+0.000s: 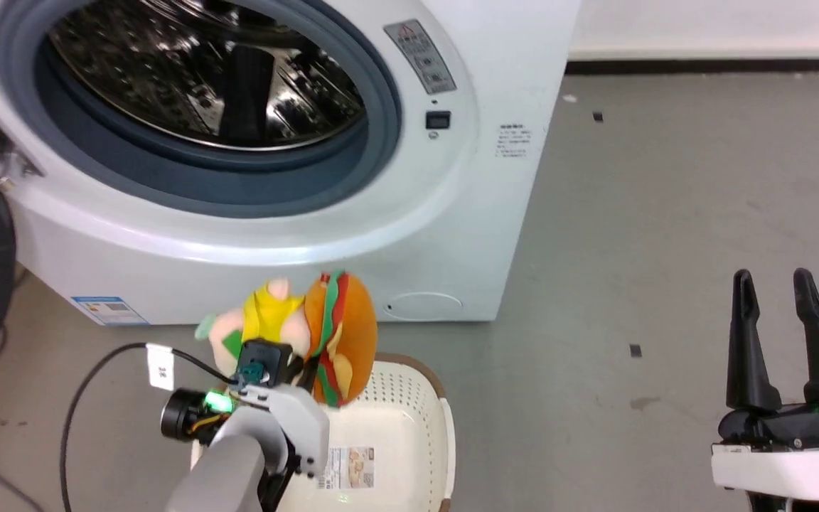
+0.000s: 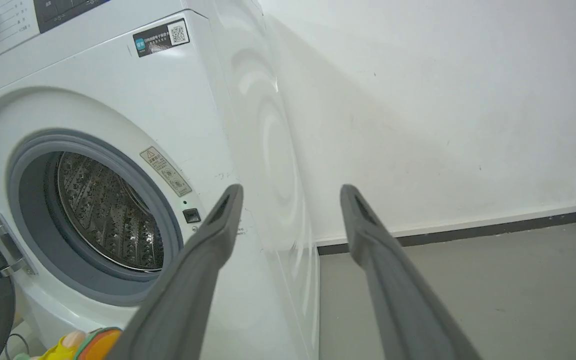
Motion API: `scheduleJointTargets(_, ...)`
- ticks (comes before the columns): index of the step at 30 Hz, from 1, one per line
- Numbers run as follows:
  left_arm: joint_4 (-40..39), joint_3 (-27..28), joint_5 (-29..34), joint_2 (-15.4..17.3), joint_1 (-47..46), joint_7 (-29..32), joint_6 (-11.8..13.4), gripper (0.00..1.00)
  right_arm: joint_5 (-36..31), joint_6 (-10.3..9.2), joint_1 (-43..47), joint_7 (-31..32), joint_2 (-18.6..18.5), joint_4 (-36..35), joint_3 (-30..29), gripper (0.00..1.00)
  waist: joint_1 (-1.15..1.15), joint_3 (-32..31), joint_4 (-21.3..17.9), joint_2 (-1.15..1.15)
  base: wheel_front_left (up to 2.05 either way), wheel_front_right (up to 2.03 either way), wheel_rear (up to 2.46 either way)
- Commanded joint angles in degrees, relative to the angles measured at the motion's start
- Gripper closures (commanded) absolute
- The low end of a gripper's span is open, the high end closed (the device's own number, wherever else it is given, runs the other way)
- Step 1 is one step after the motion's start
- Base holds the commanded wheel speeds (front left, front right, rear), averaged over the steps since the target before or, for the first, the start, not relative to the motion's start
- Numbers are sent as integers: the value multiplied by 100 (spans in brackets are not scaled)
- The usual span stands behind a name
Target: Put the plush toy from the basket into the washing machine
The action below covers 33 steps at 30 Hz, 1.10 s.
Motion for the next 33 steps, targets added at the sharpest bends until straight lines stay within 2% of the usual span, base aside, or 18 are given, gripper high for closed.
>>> scheduleJointTargets(1,-292,40,36,75,90,-42,88,100,-5,-4,104,-25,0,16,-10,0,1,-125,107,0,0,0,0)
scheduleJointTargets(10,-2168,412,153,428,533,-44,657,100,10,-4,126,-25,0,-15,-19,0,1,-134,138,0,0,0,0)
scheduleJointTargets(18,-3112,860,192,586,396,-44,965,100,25,-4,-71,-25,0,-73,-46,0,1,283,4,0,0,0,0)
scheduleJointTargets(24,-3392,1261,234,715,-167,-44,1003,100,23,-4,-376,-25,0,-132,-22,0,1,889,-218,0,0,0,0)
scheduleJointTargets(33,-2885,1716,335,1011,-1406,-44,937,100,68,-4,-803,-25,0,-190,-49,0,1,1703,-658,0,0,0,0)
